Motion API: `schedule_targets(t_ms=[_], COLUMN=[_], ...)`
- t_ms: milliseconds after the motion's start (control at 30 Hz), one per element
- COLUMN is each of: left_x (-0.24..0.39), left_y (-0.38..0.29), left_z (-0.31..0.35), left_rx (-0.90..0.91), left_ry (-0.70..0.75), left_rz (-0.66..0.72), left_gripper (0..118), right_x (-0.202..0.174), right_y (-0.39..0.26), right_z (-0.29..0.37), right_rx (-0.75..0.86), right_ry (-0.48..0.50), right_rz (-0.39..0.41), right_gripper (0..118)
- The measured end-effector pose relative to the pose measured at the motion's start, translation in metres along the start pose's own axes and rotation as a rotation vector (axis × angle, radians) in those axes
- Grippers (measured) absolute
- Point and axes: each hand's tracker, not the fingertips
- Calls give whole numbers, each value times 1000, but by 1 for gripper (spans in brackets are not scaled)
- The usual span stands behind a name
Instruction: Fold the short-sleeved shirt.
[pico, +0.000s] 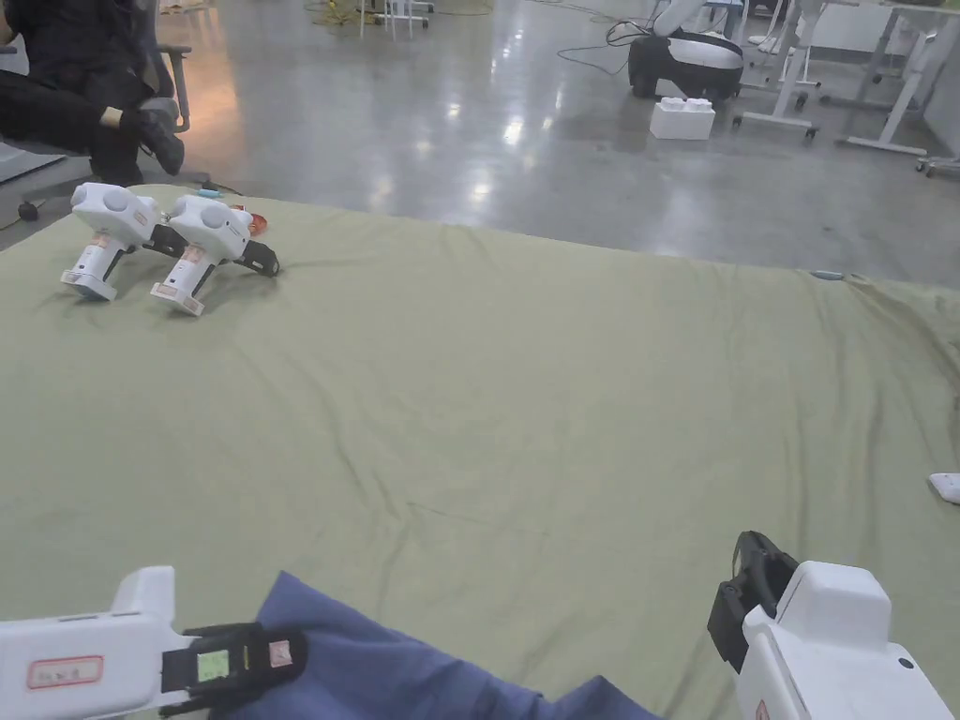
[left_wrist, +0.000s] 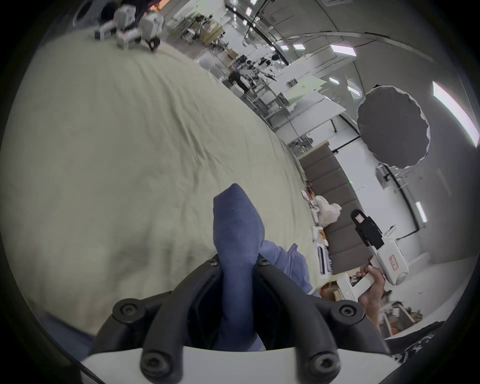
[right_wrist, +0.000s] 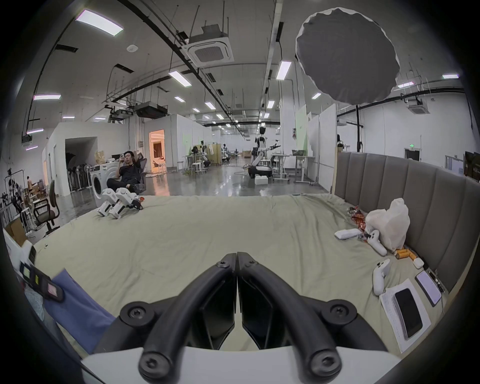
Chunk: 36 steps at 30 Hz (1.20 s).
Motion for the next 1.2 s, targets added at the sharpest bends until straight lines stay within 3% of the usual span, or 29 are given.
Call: schedule_targets(t_ms=[333,767,1200], left_x=[57,148,184], left_y=[15,-14,-52], left_z=[44,-13,-123], left_rx=[33,-105,-255], left_ry=[356,291,215], left_rz=[-154,-284,-329], left_gripper=[14,14,14], right_x=[2,8,23], right_y=[-1,-12,-19], right_z=[-7,-7,-1], right_rx=[-12,-52,-75], right_ry=[12,14,-13], right_rz=[-9,-27,-40], right_gripper=[0,0,0])
